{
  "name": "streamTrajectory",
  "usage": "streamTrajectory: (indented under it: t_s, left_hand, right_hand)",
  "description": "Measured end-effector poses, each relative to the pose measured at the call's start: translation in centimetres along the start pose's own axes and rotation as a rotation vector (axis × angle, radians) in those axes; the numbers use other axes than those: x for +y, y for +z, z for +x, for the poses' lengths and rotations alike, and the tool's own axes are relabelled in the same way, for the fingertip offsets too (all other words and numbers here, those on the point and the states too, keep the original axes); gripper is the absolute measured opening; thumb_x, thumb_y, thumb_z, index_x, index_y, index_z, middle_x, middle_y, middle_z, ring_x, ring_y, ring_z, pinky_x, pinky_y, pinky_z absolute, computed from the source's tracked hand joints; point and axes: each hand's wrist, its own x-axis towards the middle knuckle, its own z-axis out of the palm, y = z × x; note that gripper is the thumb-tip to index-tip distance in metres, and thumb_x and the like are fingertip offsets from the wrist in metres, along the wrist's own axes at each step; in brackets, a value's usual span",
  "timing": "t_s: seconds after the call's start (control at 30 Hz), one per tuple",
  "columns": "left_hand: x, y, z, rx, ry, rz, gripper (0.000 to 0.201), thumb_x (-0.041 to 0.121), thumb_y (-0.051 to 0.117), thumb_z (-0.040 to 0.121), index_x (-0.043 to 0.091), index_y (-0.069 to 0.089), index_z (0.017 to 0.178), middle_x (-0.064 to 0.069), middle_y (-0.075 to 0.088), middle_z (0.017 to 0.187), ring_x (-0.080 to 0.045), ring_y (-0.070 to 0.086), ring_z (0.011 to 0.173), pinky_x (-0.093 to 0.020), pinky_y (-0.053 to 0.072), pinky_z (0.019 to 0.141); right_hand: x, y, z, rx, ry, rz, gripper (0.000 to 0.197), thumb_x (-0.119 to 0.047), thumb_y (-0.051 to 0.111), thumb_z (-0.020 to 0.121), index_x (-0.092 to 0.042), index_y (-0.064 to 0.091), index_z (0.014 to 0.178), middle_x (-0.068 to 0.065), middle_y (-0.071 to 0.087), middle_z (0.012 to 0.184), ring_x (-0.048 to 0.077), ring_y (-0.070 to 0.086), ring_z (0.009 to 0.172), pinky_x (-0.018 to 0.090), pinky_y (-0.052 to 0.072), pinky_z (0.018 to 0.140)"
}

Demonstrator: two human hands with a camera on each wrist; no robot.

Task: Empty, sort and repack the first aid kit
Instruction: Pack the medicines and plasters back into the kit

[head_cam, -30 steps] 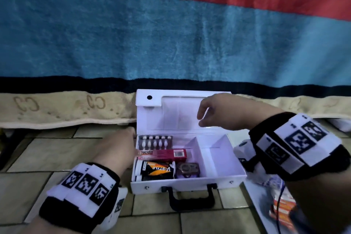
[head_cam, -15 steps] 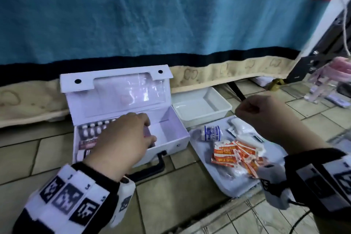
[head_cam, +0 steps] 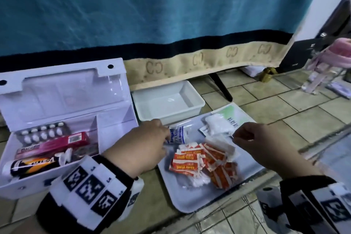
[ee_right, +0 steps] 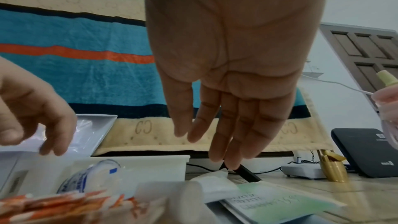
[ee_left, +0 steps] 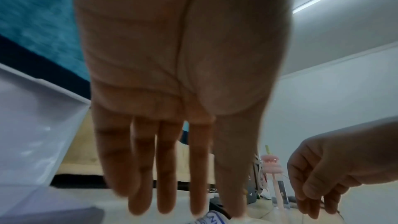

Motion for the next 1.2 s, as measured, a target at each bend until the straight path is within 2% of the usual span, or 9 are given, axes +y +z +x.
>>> streamTrajectory:
  t_s: [0.2, 0.27, 0.37, 0.47, 0.63, 0.77, 1.0, 1.13, 1.2]
  left_hand:
    - [1.4, 1.9, 3.8, -0.172, 0.034, 0.205, 0.030, 0.019, 0.053, 0.091, 0.028, 0.062, 0.117, 0.003, 0.014, 0.157, -0.023, 0.017, 0.142, -0.041, 0.028, 0.113]
    - [1.6, 2.4, 4.2, -0.203, -0.024, 0.163, 0.033, 0.017, 0.055, 0.089, 0.024, 0.060, 0.121, 0.002, 0.019, 0.156, -0.023, 0.023, 0.140, -0.037, 0.030, 0.112]
    - [1.8, 2.3, 3.9, -0.142, -0.105, -0.003, 0.029, 0.020, 0.060, 0.085, 0.024, 0.064, 0.113, 0.005, 0.039, 0.143, -0.021, 0.044, 0.124, -0.033, 0.041, 0.102]
    - [2.0, 1.2, 2.6, -0.011, -0.061, -0.070, 0.020, 0.018, 0.060, 0.085, 0.026, 0.070, 0.100, 0.009, 0.042, 0.135, -0.013, 0.046, 0.116, -0.030, 0.044, 0.096]
    - [1.7, -3.4, -1.3, 0.321, -0.171, -0.202, 0.023, 0.001, 0.062, 0.083, 0.019, 0.072, 0.074, 0.015, 0.049, 0.104, 0.005, 0.046, 0.079, 0.005, 0.031, 0.071]
    - [-1.4, -4.8, -3.8, 0.473, -0.389, -0.235, 0.028, 0.002, 0.065, 0.081, 0.021, 0.048, 0.071, 0.004, 0.058, 0.074, -0.005, 0.050, 0.062, -0.017, 0.039, 0.055]
    - [-5.4, -1.6, -2.8, 0.197, -0.450, -0.062, 0.031, 0.001, 0.063, 0.079, 0.021, 0.047, 0.097, -0.004, 0.062, 0.094, -0.021, 0.056, 0.084, -0.035, 0.050, 0.071]
    - [-5.7, -0.7, -2.1, 0.100, -0.423, -0.072, 0.026, -0.005, 0.053, 0.080, 0.020, 0.055, 0.084, -0.002, 0.061, 0.088, -0.017, 0.052, 0.077, -0.020, 0.037, 0.057]
    - [-6.0, -0.8, -2.0, 0.098, -0.423, -0.107, 0.028, -0.006, 0.055, 0.079, 0.022, 0.052, 0.076, -0.002, 0.058, 0.086, -0.019, 0.054, 0.078, -0.027, 0.043, 0.063]
  right_hand:
    - [1.2, 0.1, 2.0, -0.043, -0.112, 0.072, 0.002, -0.025, 0.067, 0.082, -0.025, 0.067, 0.080, -0.011, 0.069, 0.082, 0.004, 0.063, 0.082, 0.004, 0.039, 0.062]
    - [1.1, 0.3, 2.6, -0.070, -0.143, 0.101, 0.004, -0.026, 0.067, 0.082, -0.027, 0.064, 0.080, -0.011, 0.069, 0.085, 0.004, 0.062, 0.084, 0.007, 0.042, 0.066]
    - [0.9, 0.4, 3.4, -0.095, -0.182, 0.130, 0.008, -0.026, 0.066, 0.083, -0.030, 0.062, 0.078, -0.010, 0.069, 0.087, 0.005, 0.063, 0.087, 0.019, 0.049, 0.076]
    - [0.5, 0.3, 3.7, -0.097, -0.222, 0.141, 0.012, -0.027, 0.065, 0.083, -0.034, 0.061, 0.075, -0.015, 0.067, 0.086, -0.003, 0.060, 0.084, 0.009, 0.044, 0.069]
    - [-1.4, 0.2, 4.1, -0.078, -0.260, 0.195, 0.010, -0.028, 0.065, 0.084, -0.033, 0.063, 0.076, -0.016, 0.067, 0.086, -0.006, 0.059, 0.083, 0.006, 0.043, 0.065]
    - [-3.8, 0.9, 4.5, -0.089, -0.306, 0.295, 0.007, -0.025, 0.065, 0.083, -0.028, 0.066, 0.077, -0.012, 0.068, 0.085, 0.000, 0.062, 0.086, 0.020, 0.050, 0.077]
    - [-6.0, 0.9, 4.4, -0.053, -0.297, 0.331, 0.011, -0.022, 0.063, 0.084, -0.028, 0.067, 0.075, -0.014, 0.068, 0.083, -0.005, 0.061, 0.083, 0.009, 0.045, 0.069]
    - [-5.1, 0.5, 4.6, -0.008, -0.236, 0.317, 0.011, -0.017, 0.065, 0.084, -0.024, 0.067, 0.076, -0.013, 0.068, 0.080, -0.006, 0.061, 0.078, 0.001, 0.041, 0.060]
    - [-4.4, -0.1, 4.8, 0.062, -0.193, 0.317, 0.010, -0.015, 0.065, 0.083, -0.021, 0.067, 0.075, -0.013, 0.067, 0.075, -0.010, 0.060, 0.070, 0.001, 0.039, 0.057]
